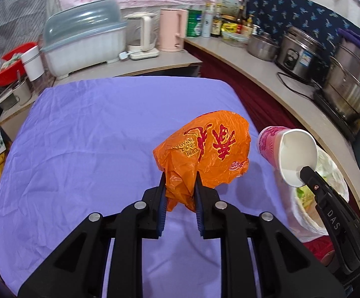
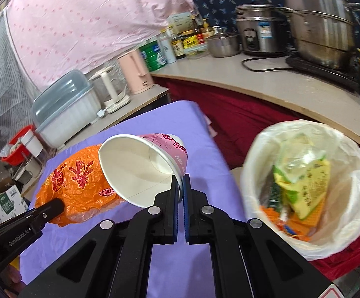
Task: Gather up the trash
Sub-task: 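Carry the orange bag and pink cup over the bin with both tools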
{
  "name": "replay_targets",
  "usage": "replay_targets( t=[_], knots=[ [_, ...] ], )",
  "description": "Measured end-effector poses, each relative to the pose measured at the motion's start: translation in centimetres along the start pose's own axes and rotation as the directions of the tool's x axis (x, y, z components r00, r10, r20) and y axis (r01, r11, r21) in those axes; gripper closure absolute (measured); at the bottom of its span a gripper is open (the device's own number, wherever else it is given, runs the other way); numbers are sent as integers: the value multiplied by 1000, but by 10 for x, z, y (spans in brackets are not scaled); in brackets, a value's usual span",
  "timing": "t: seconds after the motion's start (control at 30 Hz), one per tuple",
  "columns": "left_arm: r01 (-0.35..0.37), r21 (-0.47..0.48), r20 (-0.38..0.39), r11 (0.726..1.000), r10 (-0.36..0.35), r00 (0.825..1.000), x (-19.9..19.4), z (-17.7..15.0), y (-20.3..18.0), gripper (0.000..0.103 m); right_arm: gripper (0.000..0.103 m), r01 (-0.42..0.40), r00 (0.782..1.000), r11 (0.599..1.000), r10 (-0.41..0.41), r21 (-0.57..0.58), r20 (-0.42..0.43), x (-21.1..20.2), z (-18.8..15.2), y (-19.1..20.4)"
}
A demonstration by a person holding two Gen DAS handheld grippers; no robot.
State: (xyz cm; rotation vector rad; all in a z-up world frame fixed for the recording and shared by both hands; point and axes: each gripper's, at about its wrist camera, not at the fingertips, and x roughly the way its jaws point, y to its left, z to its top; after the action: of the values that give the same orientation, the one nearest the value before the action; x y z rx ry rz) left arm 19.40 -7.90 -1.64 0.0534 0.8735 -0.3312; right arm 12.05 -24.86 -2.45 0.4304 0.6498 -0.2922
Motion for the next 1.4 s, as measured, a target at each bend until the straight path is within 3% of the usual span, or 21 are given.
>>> replay_targets(
  t=[0.3,0.7,0.97,1.4],
  knots=[
    [56,111,-8,992,-56,998,-10,-14,-76,84,99,76,996,993,-81,90,49,-47,-2,-84],
    [129,227,-25,965,-126,992,-15,-25,-158,84,99,166,983,967,-179,195,51,-73,-11,-170],
    [148,271,-49,951,-140,989,-9,-34,-191,84,99,182,979,957,-199,227,53,-79,-12,-193],
    [156,288,-82,945,-138,987,6,-37,-205,84,99,184,979,952,-200,245,38,-74,-15,-202]
  ],
)
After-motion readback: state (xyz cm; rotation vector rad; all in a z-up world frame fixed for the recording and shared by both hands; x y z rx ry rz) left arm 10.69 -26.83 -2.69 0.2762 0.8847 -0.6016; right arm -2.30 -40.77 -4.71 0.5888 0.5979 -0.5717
